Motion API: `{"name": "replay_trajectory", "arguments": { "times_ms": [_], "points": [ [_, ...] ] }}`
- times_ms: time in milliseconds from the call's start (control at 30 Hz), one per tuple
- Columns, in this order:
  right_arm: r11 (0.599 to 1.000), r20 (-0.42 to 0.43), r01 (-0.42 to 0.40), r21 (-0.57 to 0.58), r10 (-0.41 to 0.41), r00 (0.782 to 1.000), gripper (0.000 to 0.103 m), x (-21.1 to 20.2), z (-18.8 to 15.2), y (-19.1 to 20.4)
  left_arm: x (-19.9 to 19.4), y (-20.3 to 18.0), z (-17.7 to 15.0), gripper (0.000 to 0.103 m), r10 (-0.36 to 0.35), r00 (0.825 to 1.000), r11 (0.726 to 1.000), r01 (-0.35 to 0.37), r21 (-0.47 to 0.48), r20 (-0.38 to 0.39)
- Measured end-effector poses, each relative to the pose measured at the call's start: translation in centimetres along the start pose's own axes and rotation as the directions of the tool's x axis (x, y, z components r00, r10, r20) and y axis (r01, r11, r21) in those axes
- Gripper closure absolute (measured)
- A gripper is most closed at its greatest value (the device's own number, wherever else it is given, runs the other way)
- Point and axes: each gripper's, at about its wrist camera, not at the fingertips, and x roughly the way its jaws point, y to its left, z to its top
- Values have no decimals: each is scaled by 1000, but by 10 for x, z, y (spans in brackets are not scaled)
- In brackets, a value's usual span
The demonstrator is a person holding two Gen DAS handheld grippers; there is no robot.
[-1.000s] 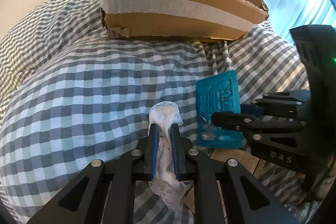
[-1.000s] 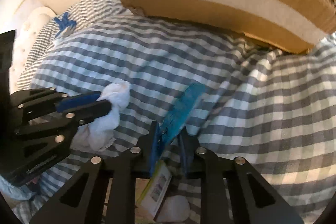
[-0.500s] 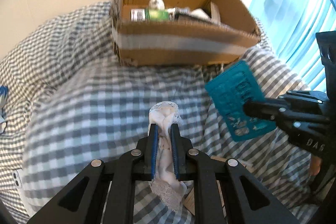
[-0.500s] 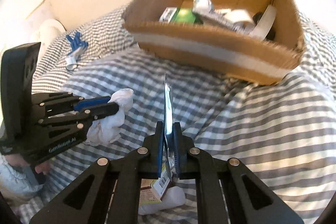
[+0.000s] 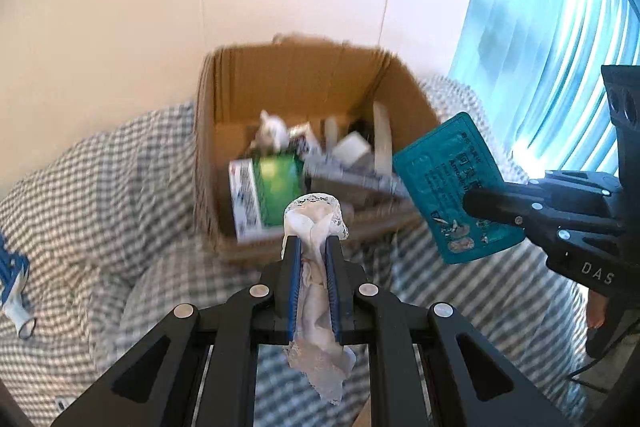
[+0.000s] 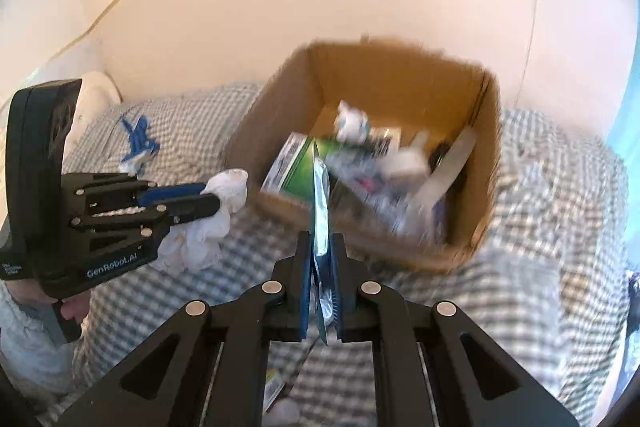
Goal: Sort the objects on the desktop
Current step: 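Carry the lace cloth and blister pack into the box and open both grippers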
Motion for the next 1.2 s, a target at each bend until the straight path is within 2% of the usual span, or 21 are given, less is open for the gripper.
{"name": "replay_trajectory", "arguments": {
  "times_ms": [233,467,800,933,1067,1133,1167,1200],
  "points": [
    [999,76,34,-5,-34,996,95,2,47,-17,16,6,53,91,14,997,1000,-13,-21,77],
    [996,64,87,-5,-86,994,95,38,78,-44,59,19,91,90,29,996,999,-28,-17,80],
    [994,8,105,28,-105,994,95,114,102,-88,125,29,108,91,21,1000,1000,-21,-2,13],
    [993,-25,110,41,-109,994,95,124,107,-100,145,30,117,90,21,1000,1000,-21,-7,-18],
    [991,-18,122,47,-121,992,95,121,113,-109,144,31,119,88,41,999,999,-41,-5,-4],
    [988,-9,152,37,-151,988,90,117,115,-110,142,31,118,86,49,999,999,-49,1,-12],
    [986,-4,162,32,-162,987,75,114,115,-109,139,32,117,78,54,998,999,-54,-6,-13],
    [986,6,166,33,-166,986,67,110,115,-108,135,33,117,64,55,998,998,-56,-13,-16]
  ]
}}
